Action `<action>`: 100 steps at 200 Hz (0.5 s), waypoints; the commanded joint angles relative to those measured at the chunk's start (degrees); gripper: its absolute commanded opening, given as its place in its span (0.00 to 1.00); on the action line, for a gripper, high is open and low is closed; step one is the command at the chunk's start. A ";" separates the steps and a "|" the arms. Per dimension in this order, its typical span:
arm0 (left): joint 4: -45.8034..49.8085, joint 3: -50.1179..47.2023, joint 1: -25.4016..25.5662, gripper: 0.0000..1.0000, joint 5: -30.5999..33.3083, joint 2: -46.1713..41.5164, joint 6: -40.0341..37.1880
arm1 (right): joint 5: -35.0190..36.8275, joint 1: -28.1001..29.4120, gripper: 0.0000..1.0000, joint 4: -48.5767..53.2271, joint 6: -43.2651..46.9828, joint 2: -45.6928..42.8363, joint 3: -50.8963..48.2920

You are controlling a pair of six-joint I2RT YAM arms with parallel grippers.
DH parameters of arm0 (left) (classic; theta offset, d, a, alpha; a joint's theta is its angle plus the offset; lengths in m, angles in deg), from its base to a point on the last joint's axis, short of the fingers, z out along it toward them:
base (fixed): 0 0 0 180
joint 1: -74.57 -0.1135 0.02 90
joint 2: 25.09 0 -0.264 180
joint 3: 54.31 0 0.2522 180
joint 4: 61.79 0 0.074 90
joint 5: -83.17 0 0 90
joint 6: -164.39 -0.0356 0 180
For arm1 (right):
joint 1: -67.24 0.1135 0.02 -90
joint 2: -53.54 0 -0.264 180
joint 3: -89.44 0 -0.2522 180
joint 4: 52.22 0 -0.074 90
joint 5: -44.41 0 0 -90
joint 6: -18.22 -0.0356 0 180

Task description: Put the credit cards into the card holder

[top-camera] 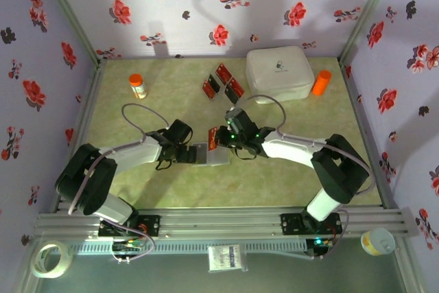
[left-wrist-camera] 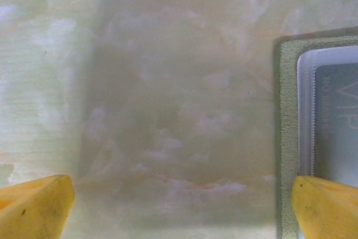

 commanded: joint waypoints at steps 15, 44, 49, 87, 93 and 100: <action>0.63 -1.32 -0.01 1.00 1.12 0.54 -0.11 | 2.60 0.17 0.00 -7.66 -3.10 -1.90 -5.74; 0.64 -1.39 -0.02 1.00 1.12 0.56 -0.19 | 2.78 0.19 0.00 -12.65 -4.52 -2.22 -8.84; 0.64 -1.32 -0.01 1.00 1.12 0.60 -0.18 | 2.78 0.21 0.00 -13.58 -4.81 -2.28 -9.28; 0.68 -1.14 -0.02 1.00 1.03 0.79 -0.08 | 2.87 0.25 0.00 -16.81 -5.89 -2.23 -11.24; 0.65 -1.12 -0.01 1.00 1.03 0.78 -0.18 | 2.79 0.28 0.00 -17.03 -5.98 -2.00 -11.30; 0.65 -1.05 -0.01 1.00 1.03 0.84 -0.17 | 2.65 0.28 0.00 -17.24 -6.07 -1.89 -11.28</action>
